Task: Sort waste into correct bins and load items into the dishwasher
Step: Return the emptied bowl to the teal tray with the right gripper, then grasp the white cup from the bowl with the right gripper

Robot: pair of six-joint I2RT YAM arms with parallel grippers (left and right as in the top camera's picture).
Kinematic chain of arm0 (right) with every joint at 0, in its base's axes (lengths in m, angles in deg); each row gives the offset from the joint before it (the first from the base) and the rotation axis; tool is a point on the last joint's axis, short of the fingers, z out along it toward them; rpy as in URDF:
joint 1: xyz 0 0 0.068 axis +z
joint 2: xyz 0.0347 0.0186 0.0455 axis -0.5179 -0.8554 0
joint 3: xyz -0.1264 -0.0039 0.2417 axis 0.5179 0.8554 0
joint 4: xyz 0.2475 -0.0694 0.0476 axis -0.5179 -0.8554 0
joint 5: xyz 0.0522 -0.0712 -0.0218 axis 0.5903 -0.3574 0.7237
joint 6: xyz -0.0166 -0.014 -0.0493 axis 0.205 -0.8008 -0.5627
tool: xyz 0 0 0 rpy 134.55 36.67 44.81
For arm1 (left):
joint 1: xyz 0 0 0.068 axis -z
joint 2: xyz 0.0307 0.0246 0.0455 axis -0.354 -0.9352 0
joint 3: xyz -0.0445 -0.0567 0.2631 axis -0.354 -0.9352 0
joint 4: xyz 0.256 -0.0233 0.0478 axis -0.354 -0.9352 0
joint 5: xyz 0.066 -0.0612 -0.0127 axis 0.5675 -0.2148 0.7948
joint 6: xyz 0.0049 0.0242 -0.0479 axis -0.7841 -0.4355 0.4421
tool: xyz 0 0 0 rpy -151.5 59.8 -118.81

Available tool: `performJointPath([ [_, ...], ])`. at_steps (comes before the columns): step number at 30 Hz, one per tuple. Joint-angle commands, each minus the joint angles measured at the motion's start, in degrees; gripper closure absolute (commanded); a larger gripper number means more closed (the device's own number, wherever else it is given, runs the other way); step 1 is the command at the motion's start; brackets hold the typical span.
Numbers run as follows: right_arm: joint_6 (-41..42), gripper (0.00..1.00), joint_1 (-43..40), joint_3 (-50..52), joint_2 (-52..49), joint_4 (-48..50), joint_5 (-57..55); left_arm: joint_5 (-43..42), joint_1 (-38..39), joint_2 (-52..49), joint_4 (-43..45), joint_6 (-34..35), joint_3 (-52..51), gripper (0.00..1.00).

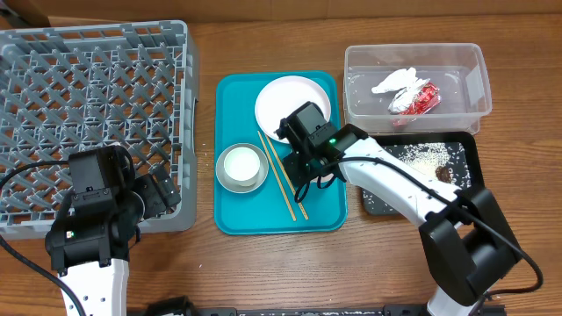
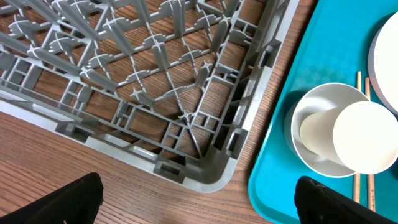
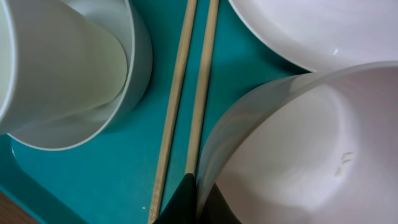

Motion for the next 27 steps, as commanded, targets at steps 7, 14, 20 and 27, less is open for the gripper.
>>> performJointPath([
  [7,1.51,0.65,0.17,-1.66,0.72,-2.56,5.9,-0.68,-0.24,0.04,0.22,0.79,1.14,0.0],
  [14,2.58,0.59,0.22,-13.18,1.64,-13.84,5.92,-0.66,-0.24,0.04,0.24,0.79,1.14,0.0],
  [20,5.33,0.57,0.98,-16.41,1.46,-14.36,8.22,-0.68,-0.24,0.02,0.22,0.81,1.14,0.0],
  [27,9.94,0.57,2.67,-16.04,-0.59,-13.7,7.85,-0.7,-0.24,0.02,0.22,0.81,1.14,0.0],
])
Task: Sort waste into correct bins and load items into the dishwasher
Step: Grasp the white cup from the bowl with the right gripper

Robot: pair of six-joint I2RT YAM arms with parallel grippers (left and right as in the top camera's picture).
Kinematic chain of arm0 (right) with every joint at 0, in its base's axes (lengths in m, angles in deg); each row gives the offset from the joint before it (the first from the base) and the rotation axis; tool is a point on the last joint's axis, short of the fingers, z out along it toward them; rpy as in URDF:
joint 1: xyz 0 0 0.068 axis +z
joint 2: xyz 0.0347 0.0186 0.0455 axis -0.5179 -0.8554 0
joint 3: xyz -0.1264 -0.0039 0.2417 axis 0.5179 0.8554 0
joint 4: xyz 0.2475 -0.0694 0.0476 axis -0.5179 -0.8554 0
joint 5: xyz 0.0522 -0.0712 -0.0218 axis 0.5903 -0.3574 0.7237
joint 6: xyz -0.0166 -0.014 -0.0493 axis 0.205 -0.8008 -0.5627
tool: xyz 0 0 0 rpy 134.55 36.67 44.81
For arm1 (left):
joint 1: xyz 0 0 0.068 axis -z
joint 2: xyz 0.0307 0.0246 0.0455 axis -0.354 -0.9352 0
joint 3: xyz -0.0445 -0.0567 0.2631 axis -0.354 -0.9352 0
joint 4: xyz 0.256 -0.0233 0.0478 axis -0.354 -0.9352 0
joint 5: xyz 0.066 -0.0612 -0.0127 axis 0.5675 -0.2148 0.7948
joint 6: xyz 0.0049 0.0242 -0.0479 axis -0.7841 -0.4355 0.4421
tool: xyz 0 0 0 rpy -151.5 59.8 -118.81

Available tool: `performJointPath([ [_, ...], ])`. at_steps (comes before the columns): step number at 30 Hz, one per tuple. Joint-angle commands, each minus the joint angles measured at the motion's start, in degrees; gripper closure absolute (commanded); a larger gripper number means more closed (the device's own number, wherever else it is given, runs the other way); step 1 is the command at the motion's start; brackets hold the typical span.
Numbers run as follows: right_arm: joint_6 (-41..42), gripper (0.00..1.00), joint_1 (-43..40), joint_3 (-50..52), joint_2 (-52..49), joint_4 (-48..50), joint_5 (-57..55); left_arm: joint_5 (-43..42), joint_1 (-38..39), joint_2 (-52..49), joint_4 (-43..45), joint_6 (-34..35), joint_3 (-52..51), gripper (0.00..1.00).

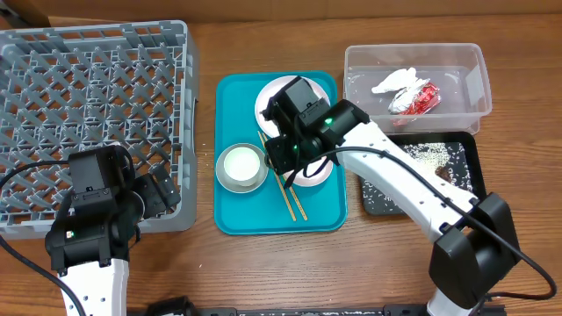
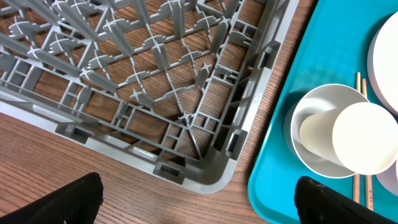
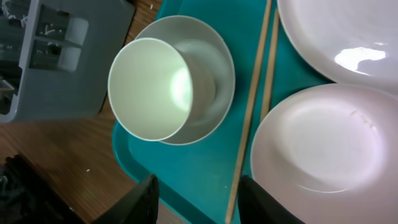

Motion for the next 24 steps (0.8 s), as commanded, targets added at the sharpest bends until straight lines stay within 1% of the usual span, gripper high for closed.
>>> performJointPath([
  [1,3.37,0.57,1.22,-0.28,-1.22,0.79,0.33,-0.72,-0.24,0.02,0.07,0.81,1.11,0.0],
  [9,8.17,0.57,2.25,-0.28,-5.73,3.89,0.44,-0.7,-0.24,0.02,-0.02,0.81,1.11,0.0],
  [16,8.26,0.58,2.78,-0.28,-8.26,6.73,0.5,-0.7,-0.24,0.02,-0.02,0.79,1.11,0.0],
  [19,9.66,0.58,2.89,-0.28,-9.09,6.95,0.5,-0.7,-0.24,0.02,-0.02,0.81,1.11,0.0],
  [22,9.66,0.71,3.1,-0.28,-9.49,7.26,0.48,-0.7,-0.24,0.02,-0.02,0.81,1.11,0.0],
  [23,9.68,0.74,3.15,-0.28,-9.49,7.37,0.37,-0.7,-0.24,0.02,-0.02,0.81,1.11,0.0],
  [24,10.03,0.75,3.15,-0.28,-9.49,7.43,0.26,-0.7,-0.24,0.02,-0.02,0.81,1.11,0.0],
])
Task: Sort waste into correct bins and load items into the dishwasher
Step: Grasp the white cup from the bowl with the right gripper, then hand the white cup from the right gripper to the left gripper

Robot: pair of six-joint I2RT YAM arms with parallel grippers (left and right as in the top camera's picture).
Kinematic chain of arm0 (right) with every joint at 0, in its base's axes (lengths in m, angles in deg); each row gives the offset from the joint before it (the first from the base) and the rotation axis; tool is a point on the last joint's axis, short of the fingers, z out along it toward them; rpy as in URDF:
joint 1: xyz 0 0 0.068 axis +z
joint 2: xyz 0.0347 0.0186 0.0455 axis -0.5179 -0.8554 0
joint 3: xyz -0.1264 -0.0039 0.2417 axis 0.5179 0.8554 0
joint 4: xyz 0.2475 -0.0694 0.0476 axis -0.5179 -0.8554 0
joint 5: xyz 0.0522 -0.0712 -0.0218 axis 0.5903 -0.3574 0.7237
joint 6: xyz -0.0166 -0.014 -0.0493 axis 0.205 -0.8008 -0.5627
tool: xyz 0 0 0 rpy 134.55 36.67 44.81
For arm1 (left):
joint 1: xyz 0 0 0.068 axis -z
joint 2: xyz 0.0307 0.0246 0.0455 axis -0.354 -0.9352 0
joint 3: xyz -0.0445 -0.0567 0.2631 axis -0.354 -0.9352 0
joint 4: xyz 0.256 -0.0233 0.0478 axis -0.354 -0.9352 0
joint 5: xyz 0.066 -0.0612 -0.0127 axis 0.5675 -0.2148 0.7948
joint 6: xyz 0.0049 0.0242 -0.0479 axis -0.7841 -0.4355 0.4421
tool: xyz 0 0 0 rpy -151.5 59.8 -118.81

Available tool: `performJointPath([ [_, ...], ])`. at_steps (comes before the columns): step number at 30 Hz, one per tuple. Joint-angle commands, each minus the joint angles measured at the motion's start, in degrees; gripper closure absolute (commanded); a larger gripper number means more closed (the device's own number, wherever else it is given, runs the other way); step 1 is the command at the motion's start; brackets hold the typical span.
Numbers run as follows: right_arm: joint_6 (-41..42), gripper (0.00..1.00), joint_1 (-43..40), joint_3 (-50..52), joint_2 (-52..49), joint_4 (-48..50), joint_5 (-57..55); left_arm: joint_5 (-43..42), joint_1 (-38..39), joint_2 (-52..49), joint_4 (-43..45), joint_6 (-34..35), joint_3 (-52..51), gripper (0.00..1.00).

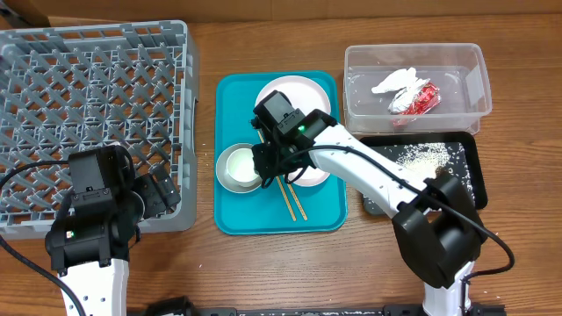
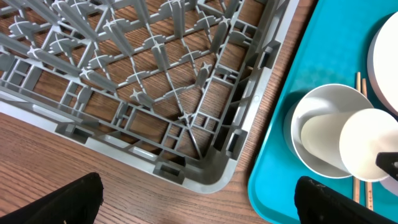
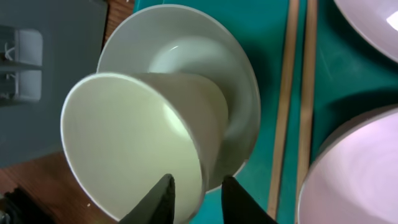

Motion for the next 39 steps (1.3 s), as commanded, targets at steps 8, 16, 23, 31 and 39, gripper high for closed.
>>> performJointPath([
  [8,4.59,0.77,0.59,-0.31,-1.75,0.17,-0.2,-0.68,-0.24,0.02,-0.22,0.79,1.11,0.0],
  [16,6.16,0.96,1.03,-0.44,-2.58,0.59,-0.2,-0.68,-0.24,0.04,-0.2,0.79,1.11,0.0],
  [23,6.01,0.96,-1.38,-3.26,1.66,-2.6,-1.62,-0.81,-0.24,0.02,0.09,0.81,1.11,0.0],
  [31,4.31,0.96,-8.87,-4.11,12.96,-4.13,-1.44,-19.52,-0.17,-0.33,6.19,-1.92,1.11,0.0],
  [39,-4.24,0.96,-18.58,-4.11,16.85,-6.4,25.57,-44.74,2.84,-4.42,18.16,-9.2,1.11,0.0],
])
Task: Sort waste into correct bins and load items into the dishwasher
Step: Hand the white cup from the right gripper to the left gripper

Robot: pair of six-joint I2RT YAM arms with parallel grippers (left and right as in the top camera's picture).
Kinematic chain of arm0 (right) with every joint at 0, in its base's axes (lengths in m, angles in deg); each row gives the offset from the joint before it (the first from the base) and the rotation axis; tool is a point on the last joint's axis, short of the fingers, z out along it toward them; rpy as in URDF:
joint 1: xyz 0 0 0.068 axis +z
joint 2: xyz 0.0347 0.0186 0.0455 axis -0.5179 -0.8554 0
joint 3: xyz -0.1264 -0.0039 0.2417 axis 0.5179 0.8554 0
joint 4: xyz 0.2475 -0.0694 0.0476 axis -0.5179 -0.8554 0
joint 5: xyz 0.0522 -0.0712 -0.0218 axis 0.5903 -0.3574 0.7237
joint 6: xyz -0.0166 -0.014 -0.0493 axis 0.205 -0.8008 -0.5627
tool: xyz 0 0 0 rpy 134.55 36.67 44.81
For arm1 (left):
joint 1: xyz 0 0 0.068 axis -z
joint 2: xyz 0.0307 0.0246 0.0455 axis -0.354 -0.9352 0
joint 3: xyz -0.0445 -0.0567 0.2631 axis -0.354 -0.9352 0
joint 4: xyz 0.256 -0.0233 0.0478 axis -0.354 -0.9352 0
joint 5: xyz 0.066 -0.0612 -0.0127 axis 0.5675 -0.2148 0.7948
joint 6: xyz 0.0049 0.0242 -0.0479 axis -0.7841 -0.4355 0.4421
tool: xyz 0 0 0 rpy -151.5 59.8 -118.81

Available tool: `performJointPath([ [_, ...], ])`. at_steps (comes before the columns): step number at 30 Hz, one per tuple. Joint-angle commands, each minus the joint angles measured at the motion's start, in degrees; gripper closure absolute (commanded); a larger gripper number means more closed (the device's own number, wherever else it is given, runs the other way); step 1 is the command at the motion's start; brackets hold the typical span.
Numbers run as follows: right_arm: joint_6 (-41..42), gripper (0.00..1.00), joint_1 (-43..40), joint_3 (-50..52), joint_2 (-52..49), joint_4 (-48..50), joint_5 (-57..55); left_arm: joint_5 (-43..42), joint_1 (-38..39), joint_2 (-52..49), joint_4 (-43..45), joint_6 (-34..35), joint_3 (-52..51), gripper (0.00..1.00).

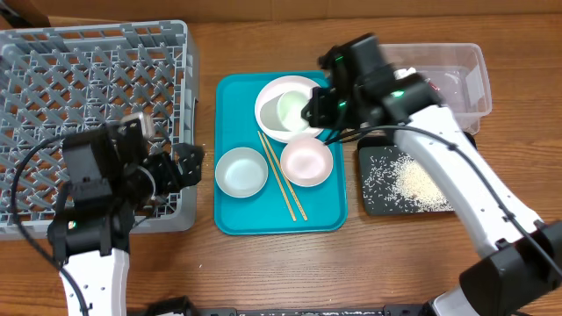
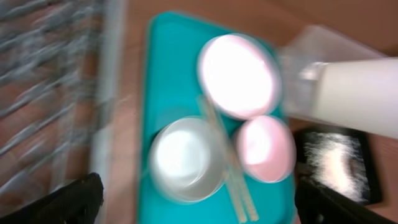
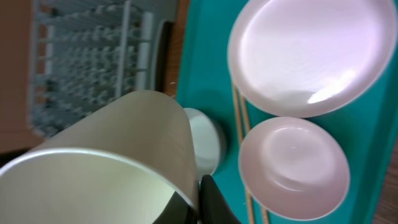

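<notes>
My right gripper [image 1: 318,105] is shut on the rim of a white paper cup [image 1: 294,110], held in the air over the white plate [image 1: 274,95]. The right wrist view shows the cup [image 3: 112,168] large, with one finger [image 3: 211,199] outside its wall. On the teal tray [image 1: 233,96] lie a white bowl [image 1: 241,171], a pink bowl [image 1: 306,161] and two chopsticks [image 1: 283,180]. The left gripper [image 1: 189,167] stands open at the rack's near right corner. Its blurred wrist view shows the tray [image 2: 165,81], the bowl [image 2: 183,158] and the cup [image 2: 354,90].
The grey dish rack [image 1: 88,96] fills the left side. A clear bin [image 1: 457,66] with crumpled waste stands at the back right, partly behind my right arm. In front of it lies a black tray [image 1: 413,180] with spilled rice.
The right gripper, then open astride the cup's rim in the white bowl, is now shut on the cup and holds it over the white plate. The left arm has shifted; its camera faces the tray.
The right gripper was low on the tray at the pink bowl's rim. Then it stood open above the tray with the pink bowl set down beside the chopsticks. It then straddled the cup's rim in the white bowl, and now holds the cup aloft.
</notes>
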Motion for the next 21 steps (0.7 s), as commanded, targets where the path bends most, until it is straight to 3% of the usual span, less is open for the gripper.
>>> performJointPath([
  [1,-7.3,0.96,-1.97,-0.74,0.0,-0.33,19.89,-17.11,2.54,-2.45,4.09,-4.42,1.03,0.0],
  [4,-9.44,0.96,-2.91,-0.74,0.0,-0.37,28.44,-24.13,5.2,-4.83,10.19,-4.42,1.03,0.0],
  [9,-9.46,0.96,-2.91,-0.74,0.0,-0.31,33.22,-31.47,9.88,-8.15,18.97,-4.37,1.03,0.0],
  [21,-10.97,0.96,-2.89,-0.74,0.0,0.35,45.31,-40.83,12.61,-9.16,27.02,-4.15,1.03,0.08],
])
